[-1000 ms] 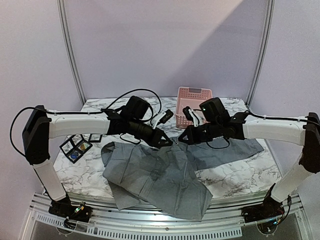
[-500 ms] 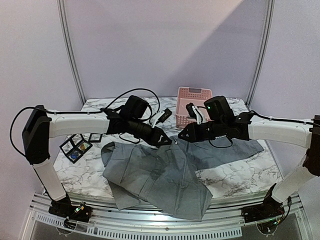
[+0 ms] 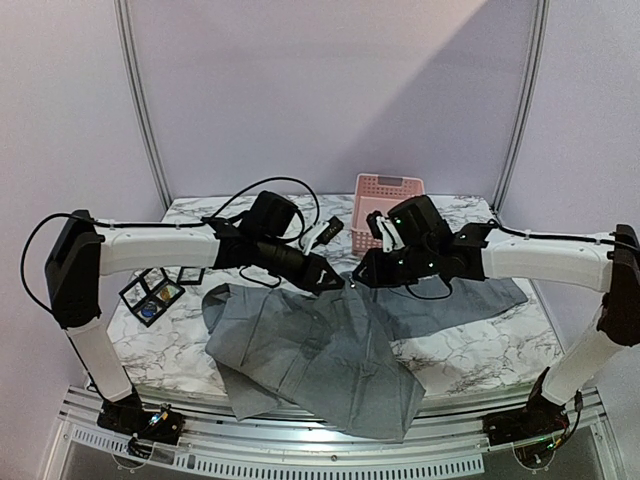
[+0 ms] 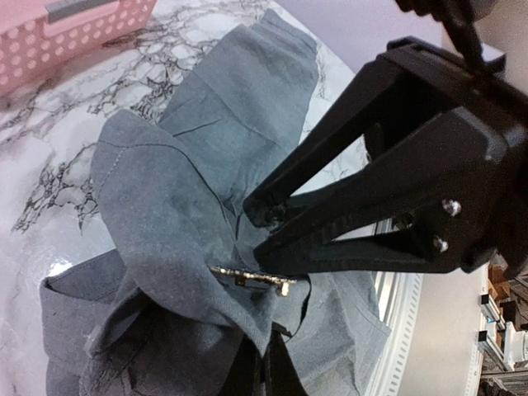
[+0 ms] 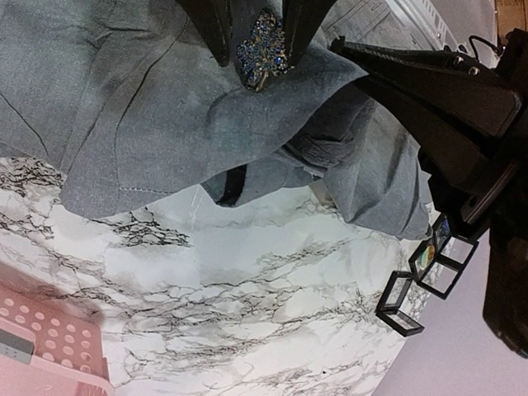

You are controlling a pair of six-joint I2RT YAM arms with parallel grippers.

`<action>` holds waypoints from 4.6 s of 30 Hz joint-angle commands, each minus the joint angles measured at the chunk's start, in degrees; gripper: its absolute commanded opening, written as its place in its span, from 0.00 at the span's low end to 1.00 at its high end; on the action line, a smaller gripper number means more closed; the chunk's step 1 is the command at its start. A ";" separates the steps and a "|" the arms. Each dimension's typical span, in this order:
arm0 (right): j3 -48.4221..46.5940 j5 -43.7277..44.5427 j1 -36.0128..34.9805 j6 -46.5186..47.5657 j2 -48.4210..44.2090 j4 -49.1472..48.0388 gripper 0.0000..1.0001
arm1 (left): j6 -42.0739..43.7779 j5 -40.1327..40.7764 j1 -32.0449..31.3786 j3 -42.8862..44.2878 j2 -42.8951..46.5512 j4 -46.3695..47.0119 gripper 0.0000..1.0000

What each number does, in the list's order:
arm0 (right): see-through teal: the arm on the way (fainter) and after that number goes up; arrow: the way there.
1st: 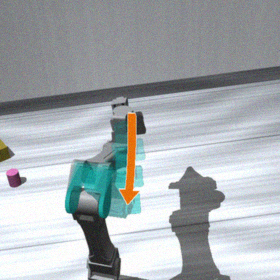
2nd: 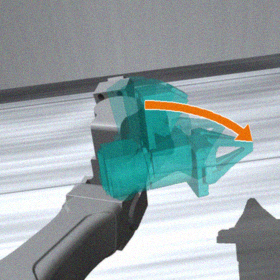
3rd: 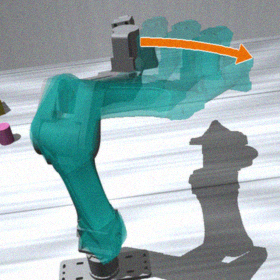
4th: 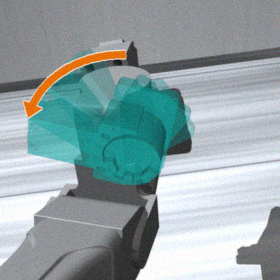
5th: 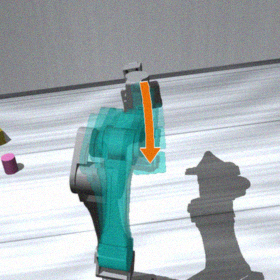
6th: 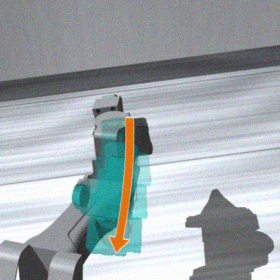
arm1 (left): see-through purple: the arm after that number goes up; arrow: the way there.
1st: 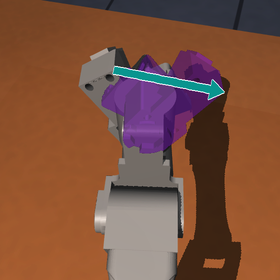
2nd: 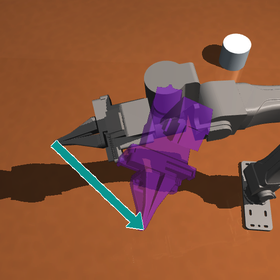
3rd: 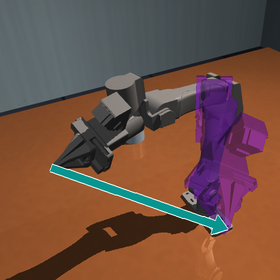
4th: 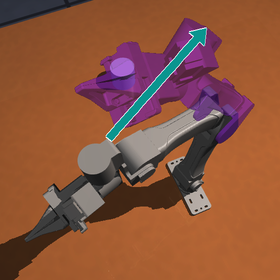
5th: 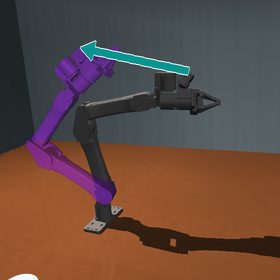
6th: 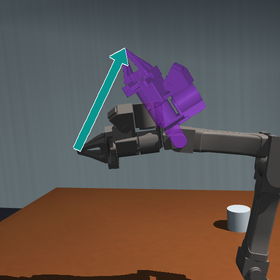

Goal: Remove the brooch from the garment

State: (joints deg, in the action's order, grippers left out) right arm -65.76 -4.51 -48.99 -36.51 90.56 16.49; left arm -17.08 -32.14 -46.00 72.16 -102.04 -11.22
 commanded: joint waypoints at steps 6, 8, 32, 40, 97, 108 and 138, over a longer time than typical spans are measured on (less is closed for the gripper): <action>-4.56 7.33 -3.25 -2.92 4.39 2.29 0.18 | -0.82 0.41 0.91 -0.77 -1.38 1.26 0.00; -4.68 7.54 -3.49 -3.16 4.74 2.33 0.18 | -0.90 0.41 0.89 -0.79 -1.37 1.29 0.00; -5.09 19.34 -5.80 -6.96 5.26 5.90 0.00 | -2.27 1.81 1.16 -0.80 -1.81 1.13 0.00; 0.70 15.03 -5.85 -5.16 -0.97 -3.24 0.00 | -3.58 0.13 1.64 -0.62 -2.90 1.37 0.01; 2.08 -40.92 10.03 16.02 1.09 -10.99 0.00 | 0.39 -23.42 2.43 -0.79 -3.34 8.24 0.22; 1.04 -41.06 10.03 17.11 2.37 -9.63 0.00 | -0.78 -25.24 1.88 -0.69 -4.40 9.46 0.02; 21.02 -28.57 10.83 2.56 -12.37 -39.06 0.49 | -24.90 -22.64 5.38 -12.48 -3.02 46.69 0.00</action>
State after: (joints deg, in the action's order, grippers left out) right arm -49.04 -35.40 -38.44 -27.49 80.49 -12.43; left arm -34.30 -53.34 -41.74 61.06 -105.47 23.14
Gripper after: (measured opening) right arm 0.491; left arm 0.042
